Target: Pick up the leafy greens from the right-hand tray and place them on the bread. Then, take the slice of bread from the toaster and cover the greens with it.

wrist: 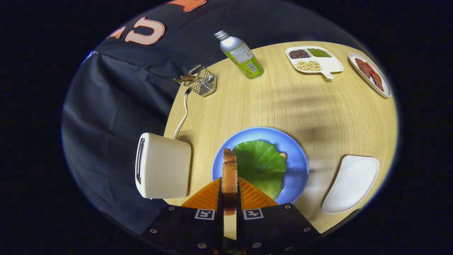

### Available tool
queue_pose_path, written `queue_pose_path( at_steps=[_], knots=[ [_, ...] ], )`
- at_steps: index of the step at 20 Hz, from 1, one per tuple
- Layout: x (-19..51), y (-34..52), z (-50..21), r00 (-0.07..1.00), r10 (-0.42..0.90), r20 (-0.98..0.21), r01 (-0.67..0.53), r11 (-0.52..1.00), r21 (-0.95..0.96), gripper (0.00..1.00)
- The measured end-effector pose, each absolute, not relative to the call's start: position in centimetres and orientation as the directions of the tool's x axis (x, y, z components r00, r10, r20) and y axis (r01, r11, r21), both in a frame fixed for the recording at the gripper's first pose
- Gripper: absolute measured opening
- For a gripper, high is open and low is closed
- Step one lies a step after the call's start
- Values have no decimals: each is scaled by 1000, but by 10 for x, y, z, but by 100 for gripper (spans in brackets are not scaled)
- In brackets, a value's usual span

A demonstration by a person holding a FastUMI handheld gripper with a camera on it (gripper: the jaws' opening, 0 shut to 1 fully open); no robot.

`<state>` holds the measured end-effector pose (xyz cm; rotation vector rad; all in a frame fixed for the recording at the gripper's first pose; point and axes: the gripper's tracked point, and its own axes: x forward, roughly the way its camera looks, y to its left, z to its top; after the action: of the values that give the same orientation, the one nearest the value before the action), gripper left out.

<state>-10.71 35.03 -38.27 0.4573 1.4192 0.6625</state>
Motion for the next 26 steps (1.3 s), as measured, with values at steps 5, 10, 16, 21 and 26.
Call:
queue_pose_path(
  at_steps=[5,10,16,21,26],
  knots=[
    [-98,329,-400,85,586,-806,-211,801,560,32],
    [-75,318,-378,200,586,-785,-260,804,534,68],
    [-18,277,-294,481,544,-688,-345,839,422,86],
    [30,221,-190,738,448,-504,-361,894,267,93],
    [46,167,-82,863,382,-332,-336,923,189,96]
  ],
)
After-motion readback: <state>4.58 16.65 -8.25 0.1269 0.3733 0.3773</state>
